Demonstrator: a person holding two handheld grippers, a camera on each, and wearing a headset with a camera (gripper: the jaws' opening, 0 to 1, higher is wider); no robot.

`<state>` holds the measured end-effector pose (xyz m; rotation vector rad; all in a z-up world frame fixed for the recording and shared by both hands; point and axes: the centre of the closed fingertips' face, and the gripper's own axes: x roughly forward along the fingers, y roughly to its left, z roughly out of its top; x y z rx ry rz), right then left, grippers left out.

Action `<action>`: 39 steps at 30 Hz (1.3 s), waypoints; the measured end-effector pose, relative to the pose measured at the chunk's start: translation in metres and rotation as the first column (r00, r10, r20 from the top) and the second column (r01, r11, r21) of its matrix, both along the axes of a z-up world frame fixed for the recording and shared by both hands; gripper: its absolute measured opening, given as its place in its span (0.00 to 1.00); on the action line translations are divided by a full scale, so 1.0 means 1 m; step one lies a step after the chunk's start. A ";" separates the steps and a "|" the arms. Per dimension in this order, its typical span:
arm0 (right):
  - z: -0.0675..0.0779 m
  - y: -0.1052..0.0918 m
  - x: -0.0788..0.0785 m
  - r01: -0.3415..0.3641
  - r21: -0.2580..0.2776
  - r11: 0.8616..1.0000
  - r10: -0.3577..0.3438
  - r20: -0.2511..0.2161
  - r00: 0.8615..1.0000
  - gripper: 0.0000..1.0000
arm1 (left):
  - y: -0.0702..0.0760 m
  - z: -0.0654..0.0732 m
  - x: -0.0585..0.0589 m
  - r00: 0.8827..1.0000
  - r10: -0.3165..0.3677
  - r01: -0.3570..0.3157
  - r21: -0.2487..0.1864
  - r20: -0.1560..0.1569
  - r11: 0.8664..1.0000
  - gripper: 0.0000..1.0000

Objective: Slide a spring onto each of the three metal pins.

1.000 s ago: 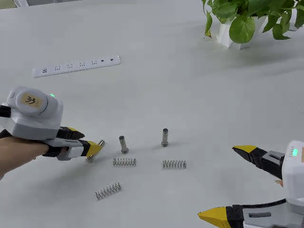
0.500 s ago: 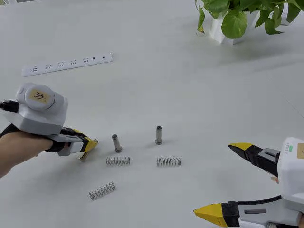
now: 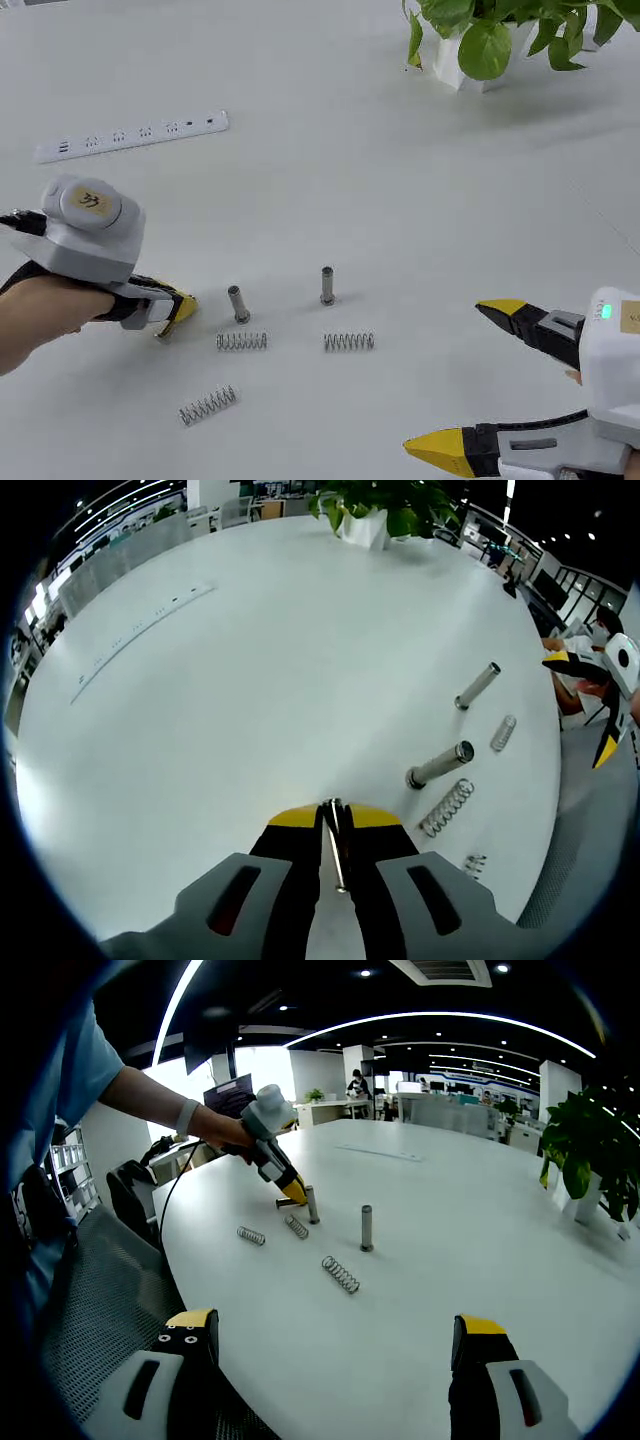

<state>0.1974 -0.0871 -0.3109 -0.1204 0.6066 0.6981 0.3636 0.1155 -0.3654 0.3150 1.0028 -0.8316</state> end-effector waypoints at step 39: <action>0.001 0.010 -0.001 -0.024 -0.003 1.000 0.024 0.004 1.000 0.97 | 0.009 0.020 -0.002 0.993 0.105 -0.102 -0.044 0.050 0.994 0.04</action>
